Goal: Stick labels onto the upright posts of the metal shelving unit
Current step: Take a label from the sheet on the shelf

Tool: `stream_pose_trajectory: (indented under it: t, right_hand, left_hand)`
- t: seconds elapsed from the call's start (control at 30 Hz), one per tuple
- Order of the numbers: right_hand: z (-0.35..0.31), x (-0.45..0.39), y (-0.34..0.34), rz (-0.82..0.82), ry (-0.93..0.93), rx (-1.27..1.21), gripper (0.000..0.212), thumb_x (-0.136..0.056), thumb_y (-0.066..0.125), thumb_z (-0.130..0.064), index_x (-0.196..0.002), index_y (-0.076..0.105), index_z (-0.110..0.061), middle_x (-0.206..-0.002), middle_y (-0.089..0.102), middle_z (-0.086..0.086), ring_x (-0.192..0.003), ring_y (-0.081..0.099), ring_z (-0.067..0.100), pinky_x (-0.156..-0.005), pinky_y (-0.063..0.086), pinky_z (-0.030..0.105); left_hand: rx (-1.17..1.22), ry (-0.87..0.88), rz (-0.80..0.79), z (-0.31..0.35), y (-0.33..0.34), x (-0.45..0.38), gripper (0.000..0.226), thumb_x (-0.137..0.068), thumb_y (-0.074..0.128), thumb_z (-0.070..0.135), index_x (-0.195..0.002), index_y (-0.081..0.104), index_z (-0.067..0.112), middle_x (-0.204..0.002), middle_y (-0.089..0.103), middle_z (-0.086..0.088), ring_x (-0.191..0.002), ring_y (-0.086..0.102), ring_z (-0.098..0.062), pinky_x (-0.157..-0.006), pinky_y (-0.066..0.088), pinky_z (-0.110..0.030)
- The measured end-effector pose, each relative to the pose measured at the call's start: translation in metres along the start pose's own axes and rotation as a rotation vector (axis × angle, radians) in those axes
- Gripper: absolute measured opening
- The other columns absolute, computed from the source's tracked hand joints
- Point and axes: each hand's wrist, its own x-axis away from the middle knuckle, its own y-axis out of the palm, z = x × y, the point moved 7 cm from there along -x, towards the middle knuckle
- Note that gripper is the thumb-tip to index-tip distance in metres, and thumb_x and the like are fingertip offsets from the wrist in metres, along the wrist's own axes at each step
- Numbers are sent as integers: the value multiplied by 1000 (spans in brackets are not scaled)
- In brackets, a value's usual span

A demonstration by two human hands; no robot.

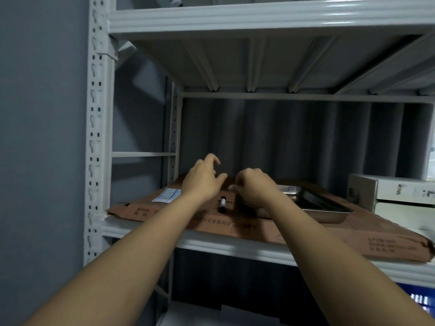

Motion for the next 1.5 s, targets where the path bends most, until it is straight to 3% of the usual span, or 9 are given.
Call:
stream_pose_trajectory:
  t: [0.13,0.23,0.6,0.7,0.8,0.93,1.23,1.37,1.5]
  right_hand:
    - [-38,1,6,41,-91,-111,34,-86,52,-1,-117,57,-13,-116,60,14,-105,57,32,-84,47,37]
    - [-53,-5,23,16,-58,-217,26,-88,54,-9,-110,68,-14,-113,66,11,-106,61,29,-89,50,35]
    - [-77,-76,103,-143,191,-337,25,-87,60,-14,-107,69,-2,-114,67,17,-103,63,30,-81,50,31]
    - [-82,-94,120,-235,230,-315,35,-90,62,-24,-116,62,-1,-122,62,17,-108,60,30,-76,45,29]
    - [-86,-107,134,-358,259,-225,61,-90,60,-48,-129,53,-2,-134,55,16,-119,55,31,-92,45,33]
    - [-86,-112,158,-537,306,-125,95,-75,57,-73,-144,38,-10,-145,45,11,-129,47,32,-107,40,42]
    - [-72,-116,160,-349,459,-487,83,-80,77,-20,-143,25,-6,-144,36,17,-129,44,30,-100,42,34]
    - [-67,-115,154,-172,531,-882,42,-78,66,8,-118,53,9,-109,60,19,-97,61,29,-70,52,31]
    - [-77,-111,136,-69,457,-1064,26,-82,51,13,-104,61,4,-109,65,21,-101,63,35,-84,53,39]
  left_hand:
    - [-50,-5,48,-20,-28,9,17,-92,50,15,-106,54,23,-102,60,-3,-94,57,-24,-76,45,-32]
    - [-138,9,-15,-38,-44,16,36,-86,51,7,-120,53,19,-117,54,-7,-104,54,-25,-87,46,-35]
    - [-169,-173,-49,-131,-65,-10,20,-92,53,12,-103,69,9,-110,68,-8,-103,60,-22,-82,43,-27]
    - [-203,-233,-88,-149,-50,-27,18,-91,57,19,-93,69,6,-98,69,-10,-91,62,-22,-70,41,-27]
    - [-317,-323,-172,-170,-29,-42,29,-90,59,35,-86,59,7,-97,65,-12,-91,61,-27,-68,42,-31]
    - [-360,-405,-318,-190,-1,-48,44,-84,64,47,-107,56,10,-111,62,-11,-101,59,-28,-78,44,-32]
    - [-344,-427,-330,-203,9,-53,37,-84,67,20,-117,54,7,-119,60,-11,-108,58,-27,-87,45,-33]
    - [-274,-448,-324,-206,8,-53,31,-84,65,17,-111,56,6,-118,61,-13,-106,59,-28,-78,43,-28]
    - [-110,-484,-258,-202,-3,-53,39,-94,51,15,-128,44,-2,-132,50,-19,-119,50,-31,-89,40,-29]
